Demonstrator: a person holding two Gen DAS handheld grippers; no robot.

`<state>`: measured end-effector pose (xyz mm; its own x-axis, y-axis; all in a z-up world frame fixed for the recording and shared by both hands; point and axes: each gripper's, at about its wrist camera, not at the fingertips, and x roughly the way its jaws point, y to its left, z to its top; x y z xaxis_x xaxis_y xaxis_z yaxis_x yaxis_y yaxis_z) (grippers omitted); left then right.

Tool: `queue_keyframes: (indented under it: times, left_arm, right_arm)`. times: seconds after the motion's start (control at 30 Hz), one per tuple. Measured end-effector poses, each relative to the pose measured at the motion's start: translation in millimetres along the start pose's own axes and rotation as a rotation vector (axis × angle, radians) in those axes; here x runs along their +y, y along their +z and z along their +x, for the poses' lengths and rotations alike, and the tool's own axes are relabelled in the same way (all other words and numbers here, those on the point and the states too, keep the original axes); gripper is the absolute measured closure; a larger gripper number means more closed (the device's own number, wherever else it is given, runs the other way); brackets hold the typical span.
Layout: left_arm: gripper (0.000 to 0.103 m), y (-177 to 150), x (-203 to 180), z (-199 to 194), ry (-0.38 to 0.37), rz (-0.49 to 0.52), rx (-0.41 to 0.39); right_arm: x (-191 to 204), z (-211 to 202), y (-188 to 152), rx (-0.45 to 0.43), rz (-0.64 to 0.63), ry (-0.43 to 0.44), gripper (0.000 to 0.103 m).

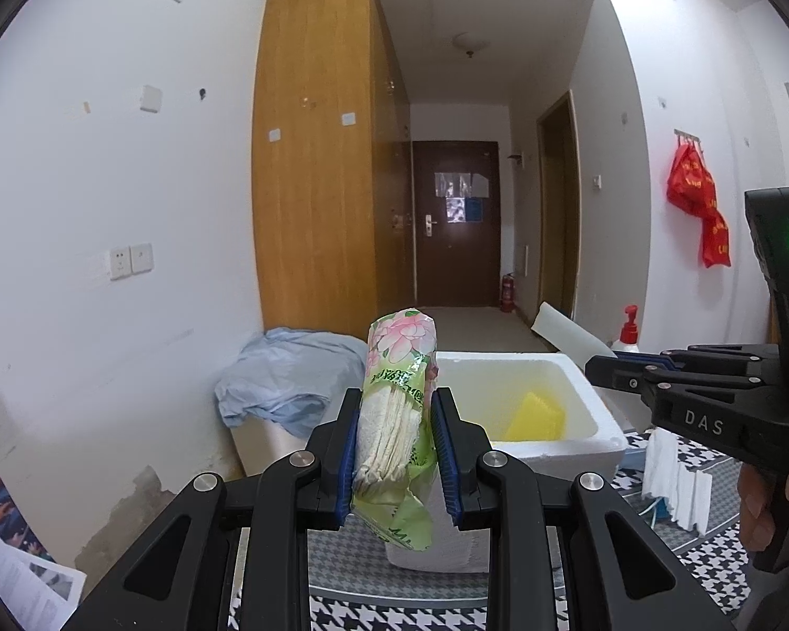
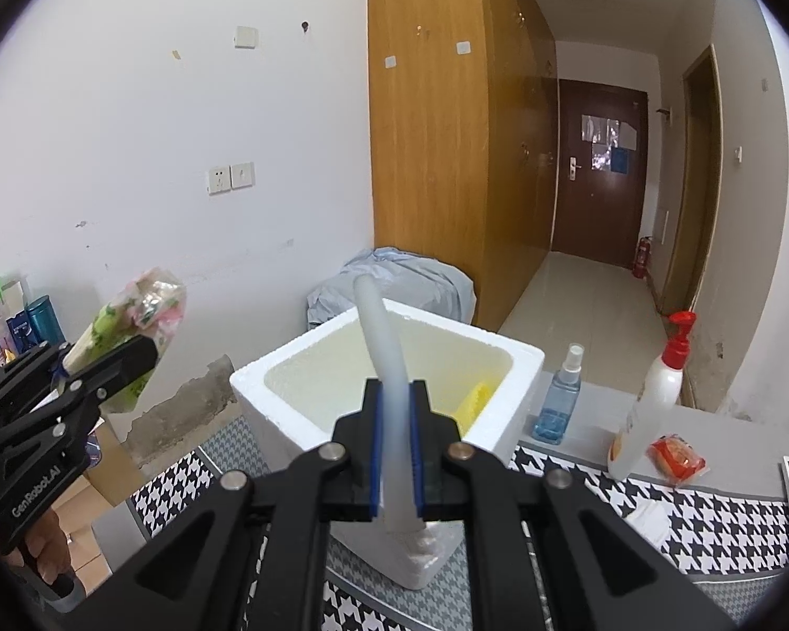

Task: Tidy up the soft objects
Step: 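Open the right gripper to drop the foam stick into the box, then lower the left gripper over the box and release the mushroom bag inside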

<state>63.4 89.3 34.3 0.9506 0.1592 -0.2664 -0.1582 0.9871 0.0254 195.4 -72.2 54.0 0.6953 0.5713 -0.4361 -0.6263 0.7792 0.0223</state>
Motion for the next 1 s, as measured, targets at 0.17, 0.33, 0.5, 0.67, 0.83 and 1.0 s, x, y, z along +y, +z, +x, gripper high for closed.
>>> queue_keyframes:
  times: [0.17, 0.33, 0.5, 0.67, 0.83, 1.0]
  left_arm:
    - [0.075, -6, 6, -2, 0.010, -0.023, 0.003]
    - [0.075, -8, 9, -2, 0.017, -0.028, 0.008]
    - [0.075, -8, 9, -3, 0.016, -0.031, 0.004]
    - [0.075, -8, 10, -1, 0.016, -0.029, 0.007]
    - [0.075, -7, 11, 2, 0.016, -0.026, 0.009]
    - [0.075, -5, 8, 8, 0.006, -0.020, 0.016]
  right_arm:
    - [1, 13, 5, 0.023, -0.003, 0.006, 0.091]
    - [0, 23, 8, 0.035, -0.005, 0.008, 0.091]
    - [0, 35, 8, 0.055, -0.003, 0.004, 0.091]
    - [0, 42, 8, 0.069, -0.008, 0.000, 0.059]
    - [-5, 39, 7, 0.048, -0.002, -0.016, 0.026]
    - [-8, 35, 5, 0.047, 0.009, -0.018, 0.019]
